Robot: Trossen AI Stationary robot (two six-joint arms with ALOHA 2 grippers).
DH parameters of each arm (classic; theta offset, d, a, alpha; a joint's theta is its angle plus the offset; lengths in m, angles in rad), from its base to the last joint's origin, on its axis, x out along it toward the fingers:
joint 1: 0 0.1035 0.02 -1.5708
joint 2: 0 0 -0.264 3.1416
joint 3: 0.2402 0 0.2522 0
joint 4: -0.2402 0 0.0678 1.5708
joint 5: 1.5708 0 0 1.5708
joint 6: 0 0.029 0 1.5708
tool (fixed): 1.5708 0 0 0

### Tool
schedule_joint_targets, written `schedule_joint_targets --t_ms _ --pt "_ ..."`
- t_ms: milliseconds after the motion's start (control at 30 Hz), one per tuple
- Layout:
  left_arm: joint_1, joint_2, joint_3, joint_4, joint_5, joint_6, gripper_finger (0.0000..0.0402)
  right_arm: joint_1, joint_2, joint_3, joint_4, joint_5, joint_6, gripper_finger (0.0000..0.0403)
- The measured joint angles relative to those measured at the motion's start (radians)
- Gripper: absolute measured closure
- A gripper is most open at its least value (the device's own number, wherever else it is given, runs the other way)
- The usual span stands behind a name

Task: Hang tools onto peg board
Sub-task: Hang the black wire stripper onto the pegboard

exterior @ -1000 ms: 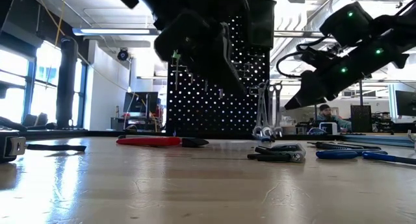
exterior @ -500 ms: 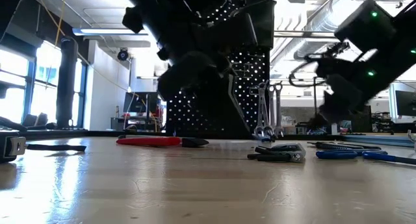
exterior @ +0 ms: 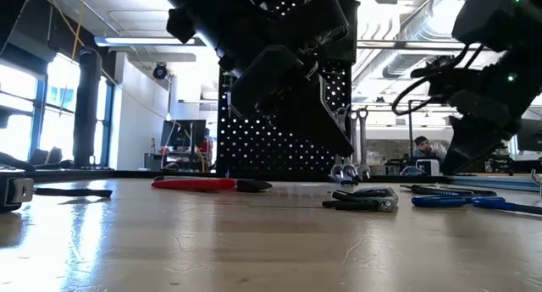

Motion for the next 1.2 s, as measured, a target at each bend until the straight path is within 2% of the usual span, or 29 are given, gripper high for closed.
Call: schedule_joint_targets --t_ms 233,333,500,767,1000,1100,1200 --pt "-0.002 0.013 0.000 0.024 0.001 0.002 0.0390 -0.012 0.005 0.014 0.019 -0.009 0.022 0.0276" --pt "-0.003 0.024 0.000 0.035 0.035 -0.001 0.0390 -0.019 0.024 0.014 -0.001 -0.011 0.043 0.0276" --pt "-0.009 0.056 0.001 0.082 0.073 -0.001 0.0390 -0.020 0.101 0.014 0.032 -0.016 0.043 0.0276" --pt "-0.009 0.056 0.000 0.086 0.077 -0.001 0.0390 -0.038 0.261 0.019 0.134 -0.015 0.027 0.0276" --pt "-0.012 0.056 0.000 0.085 0.075 -0.009 0.0390 -0.047 0.303 0.018 0.186 -0.021 -0.008 0.0277" --pt "-0.012 0.056 0.000 0.089 0.075 -0.010 0.0390 -0.047 0.304 0.018 0.187 -0.022 -0.025 0.0288" --pt "-0.012 0.056 0.000 0.105 0.075 -0.010 0.0390 -0.047 0.305 0.018 0.172 -0.021 -0.034 0.0316"
